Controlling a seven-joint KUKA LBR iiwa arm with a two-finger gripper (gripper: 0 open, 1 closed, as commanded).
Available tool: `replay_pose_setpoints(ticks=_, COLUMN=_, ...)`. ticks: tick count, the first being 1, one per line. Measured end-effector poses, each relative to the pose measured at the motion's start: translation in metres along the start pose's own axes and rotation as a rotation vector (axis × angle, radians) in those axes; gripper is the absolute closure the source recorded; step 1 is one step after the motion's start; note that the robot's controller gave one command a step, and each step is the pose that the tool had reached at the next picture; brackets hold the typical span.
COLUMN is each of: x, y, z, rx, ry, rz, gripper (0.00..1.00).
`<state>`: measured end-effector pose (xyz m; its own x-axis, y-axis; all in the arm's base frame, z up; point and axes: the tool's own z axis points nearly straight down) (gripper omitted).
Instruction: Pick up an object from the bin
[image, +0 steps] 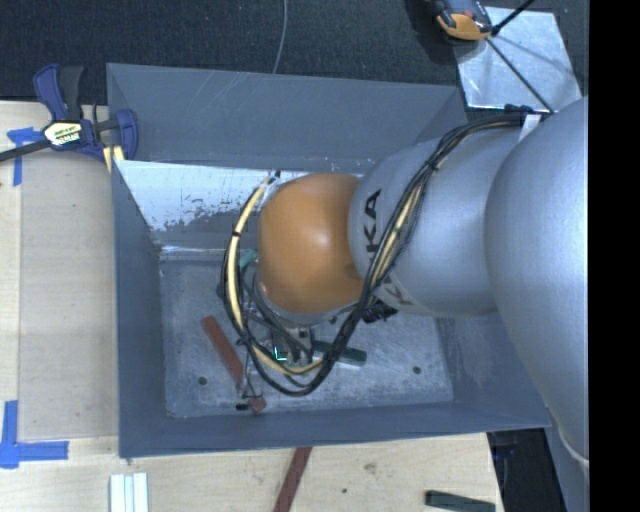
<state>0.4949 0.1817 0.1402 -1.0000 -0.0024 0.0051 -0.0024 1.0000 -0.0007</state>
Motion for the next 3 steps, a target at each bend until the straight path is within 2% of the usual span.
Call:
replay_pose_setpoints(ticks=1, x=-0.002, y=-0.001, z=-0.003, rx=-0.002, ry=-0.007, rz=0.003, gripper=0.0)
replay_pose_setpoints(ticks=2, x=-0.001, y=-0.03, z=0.069, rx=-0.002, ry=-0.001, rz=0.244, gripper=1.0)
replay_pose_setpoints(ticks=3, x=-0.001, y=-0.03, z=0.069, rx=-0.002, ry=-0.002, rz=0.245, gripper=1.0)
